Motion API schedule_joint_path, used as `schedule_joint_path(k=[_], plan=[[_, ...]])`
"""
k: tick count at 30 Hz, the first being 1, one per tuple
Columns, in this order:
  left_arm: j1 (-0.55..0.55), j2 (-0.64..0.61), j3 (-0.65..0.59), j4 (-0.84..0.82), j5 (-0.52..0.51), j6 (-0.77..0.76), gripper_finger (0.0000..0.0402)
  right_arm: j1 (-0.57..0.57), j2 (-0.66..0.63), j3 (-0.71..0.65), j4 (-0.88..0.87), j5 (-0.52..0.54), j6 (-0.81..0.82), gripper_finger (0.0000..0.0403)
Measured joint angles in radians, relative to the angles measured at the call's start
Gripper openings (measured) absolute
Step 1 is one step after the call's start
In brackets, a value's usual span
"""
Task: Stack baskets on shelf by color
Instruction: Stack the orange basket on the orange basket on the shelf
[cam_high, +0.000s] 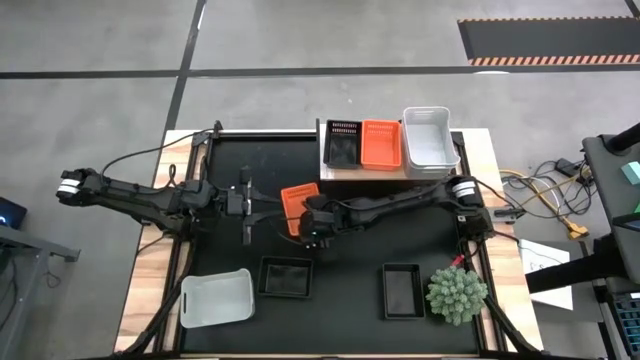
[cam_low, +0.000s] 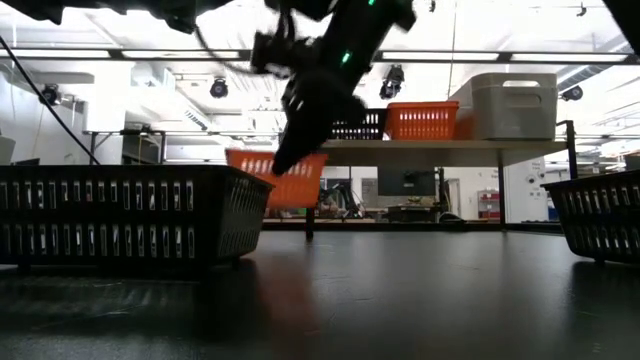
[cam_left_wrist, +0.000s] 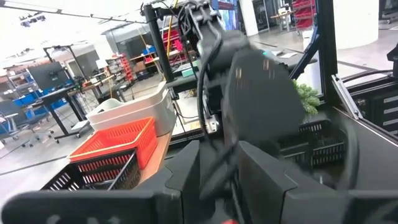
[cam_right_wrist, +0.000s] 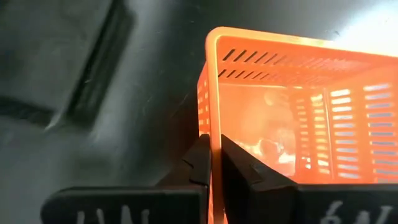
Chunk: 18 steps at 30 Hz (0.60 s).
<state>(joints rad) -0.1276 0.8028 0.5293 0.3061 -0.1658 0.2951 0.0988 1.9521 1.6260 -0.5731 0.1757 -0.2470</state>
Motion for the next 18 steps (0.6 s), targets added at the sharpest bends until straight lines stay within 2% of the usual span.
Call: schedule_joint_path(k=[7,18], plan=[[0.000,-0.001,0.000,0.000,0.000,0.000,0.0091,0.063,-0.162,0.002,-0.119,0.000,0.006,0.0009],[0.000,0.000,0.000,0.025,0.000,0.000,0.0091,0.117,-0.409,0.002,-0.136,0.008,0.018,0.0009]])
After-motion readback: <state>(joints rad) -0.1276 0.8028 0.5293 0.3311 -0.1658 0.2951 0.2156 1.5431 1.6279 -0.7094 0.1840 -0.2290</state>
